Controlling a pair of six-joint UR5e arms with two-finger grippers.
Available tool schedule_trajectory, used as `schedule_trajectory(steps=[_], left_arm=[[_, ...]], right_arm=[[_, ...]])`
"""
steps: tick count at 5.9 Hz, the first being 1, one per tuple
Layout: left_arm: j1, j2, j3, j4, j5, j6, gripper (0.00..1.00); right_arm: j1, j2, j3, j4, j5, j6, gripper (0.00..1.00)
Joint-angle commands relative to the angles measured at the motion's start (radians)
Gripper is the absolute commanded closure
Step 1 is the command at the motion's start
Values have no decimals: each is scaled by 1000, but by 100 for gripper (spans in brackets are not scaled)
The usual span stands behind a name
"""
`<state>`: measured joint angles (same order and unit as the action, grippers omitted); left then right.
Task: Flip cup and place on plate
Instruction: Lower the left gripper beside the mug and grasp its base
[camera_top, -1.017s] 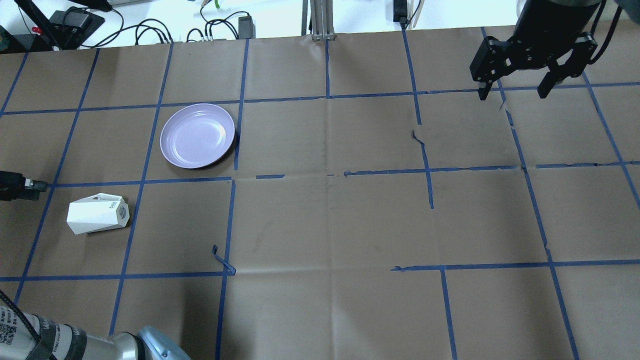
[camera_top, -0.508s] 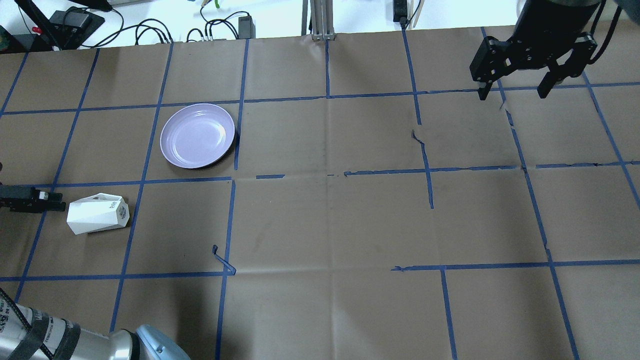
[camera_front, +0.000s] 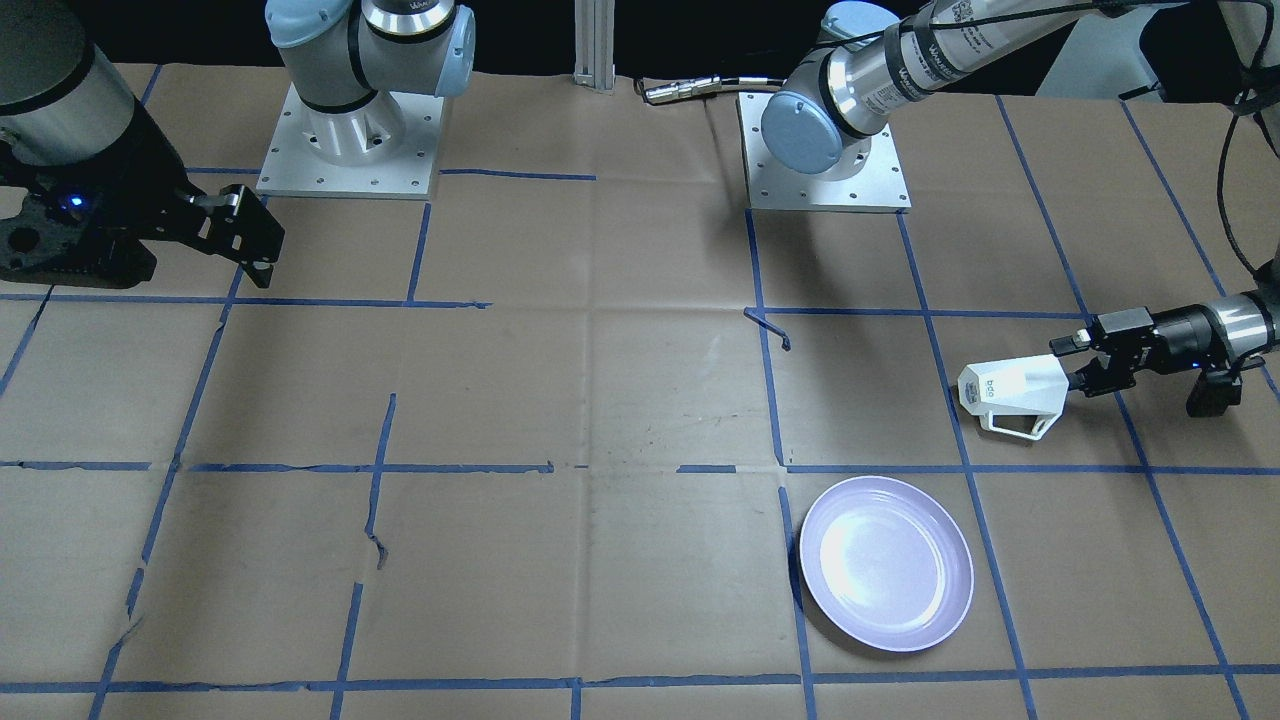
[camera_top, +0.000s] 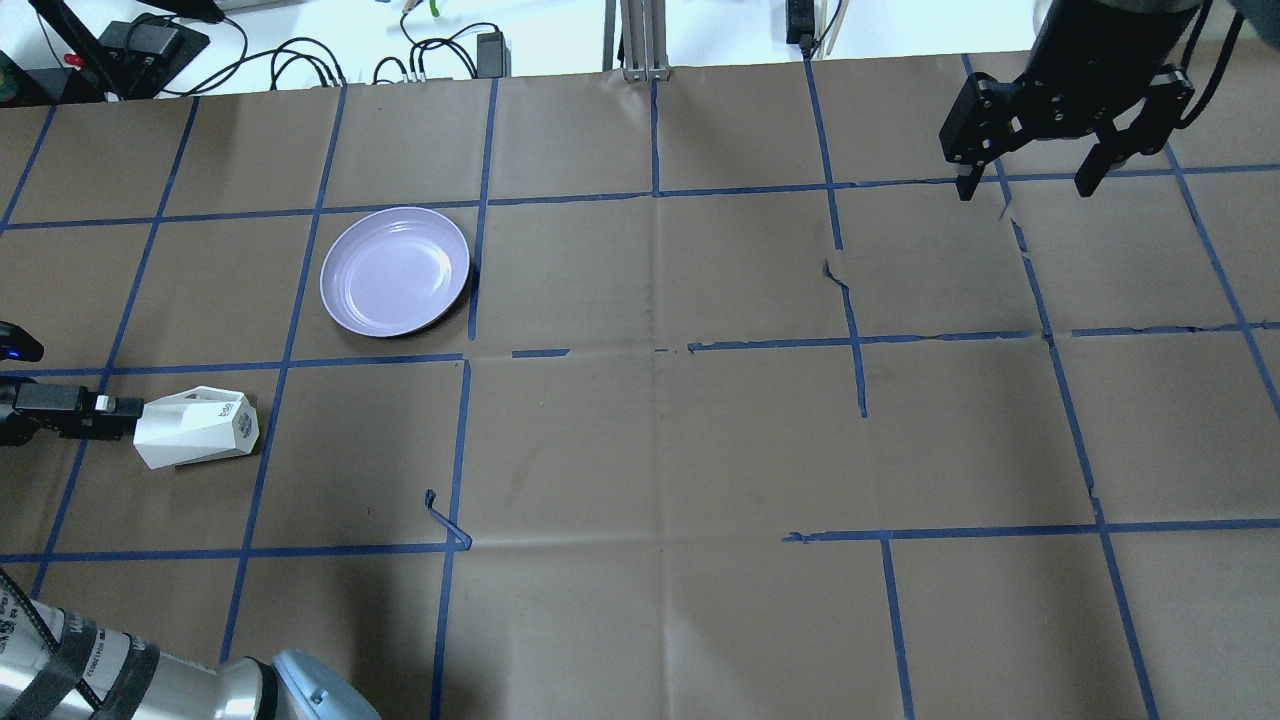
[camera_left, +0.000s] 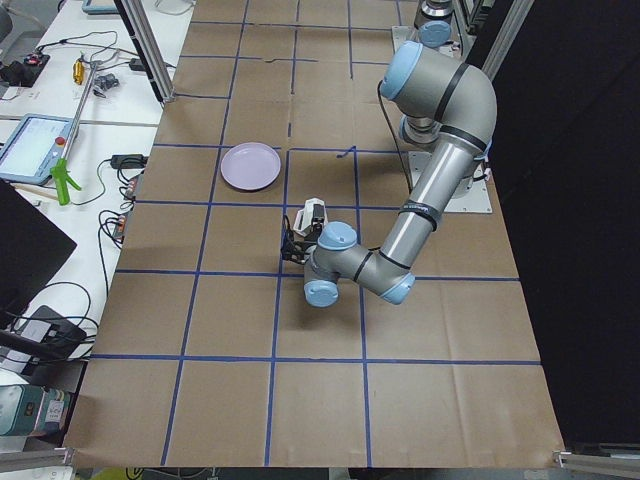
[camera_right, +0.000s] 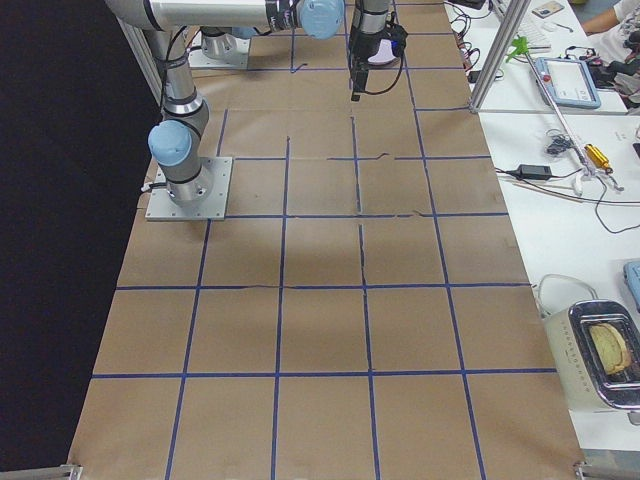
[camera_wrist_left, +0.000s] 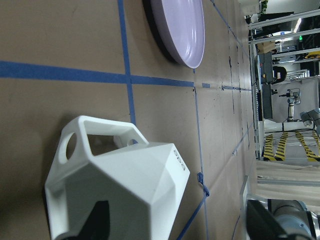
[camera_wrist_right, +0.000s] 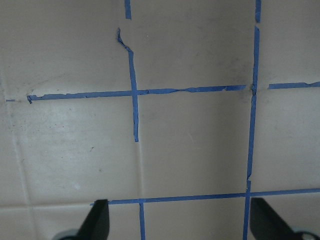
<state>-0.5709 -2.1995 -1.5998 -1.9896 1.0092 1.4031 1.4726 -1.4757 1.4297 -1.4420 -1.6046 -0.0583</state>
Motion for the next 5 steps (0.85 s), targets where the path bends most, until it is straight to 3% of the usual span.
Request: schedule_trajectory(steps=[1, 2, 3, 5], left_arm=[[-13, -3, 1, -11, 0, 37, 51], [-15, -2, 1, -12, -1, 51, 85], [-18, 12, 18, -62, -3, 45, 99], [-21, 78, 32, -95, -52, -37, 100]], right_arm=[[0, 0, 0, 0, 0, 0, 0], [0, 0, 0, 0, 0, 0, 0], [0, 0, 0, 0, 0, 0, 0], [0, 0, 0, 0, 0, 0, 0]])
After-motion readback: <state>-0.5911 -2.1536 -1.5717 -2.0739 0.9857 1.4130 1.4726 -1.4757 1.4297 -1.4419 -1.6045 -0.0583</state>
